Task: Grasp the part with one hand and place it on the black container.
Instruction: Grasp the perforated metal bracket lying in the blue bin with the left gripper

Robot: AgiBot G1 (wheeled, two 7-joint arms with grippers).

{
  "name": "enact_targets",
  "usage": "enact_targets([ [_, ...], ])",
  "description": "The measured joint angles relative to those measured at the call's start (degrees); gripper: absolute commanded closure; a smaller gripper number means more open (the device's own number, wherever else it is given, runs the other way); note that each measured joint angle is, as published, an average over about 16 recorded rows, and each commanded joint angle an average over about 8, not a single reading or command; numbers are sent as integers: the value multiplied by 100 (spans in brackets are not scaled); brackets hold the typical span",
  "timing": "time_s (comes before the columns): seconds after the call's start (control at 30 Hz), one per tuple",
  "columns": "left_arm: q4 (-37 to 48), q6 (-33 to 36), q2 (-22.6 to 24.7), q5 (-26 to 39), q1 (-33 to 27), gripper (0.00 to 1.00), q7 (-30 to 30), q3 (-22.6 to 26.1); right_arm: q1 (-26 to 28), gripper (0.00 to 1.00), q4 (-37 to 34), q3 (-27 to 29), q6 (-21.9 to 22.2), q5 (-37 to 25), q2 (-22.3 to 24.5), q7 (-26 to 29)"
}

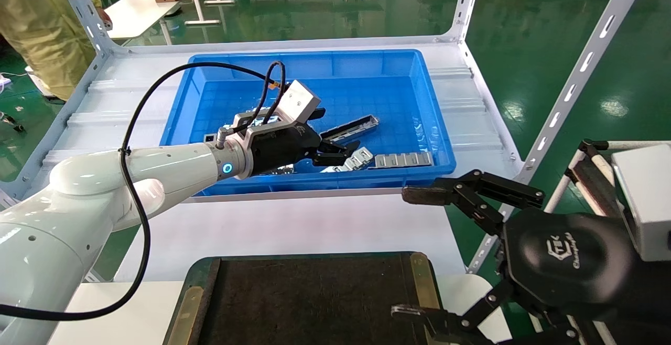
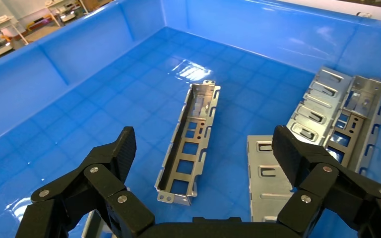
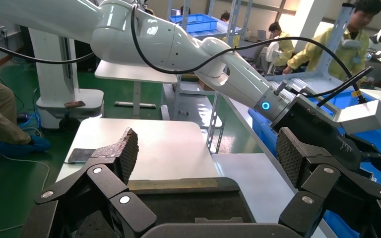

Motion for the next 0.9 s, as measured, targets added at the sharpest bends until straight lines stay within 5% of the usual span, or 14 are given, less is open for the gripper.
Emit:
enact_targets([
  [0.13,-85,-109,-1,-92,23,13,-98,190,0,8,0,-2,1,1,1,-1],
  [0.33,-196,-254,-5,-254,46,85,-226,462,1,83,0,-4,2,3,2,-2],
  [0.4,-229,-298,-6,-311,53,99,-263,550,1,100,0,-5,2,3,2,-2],
  [0.9,-363,-599,-17,-720,103,100,-453,1146,2,100,0,-11,5,7,4,-5],
])
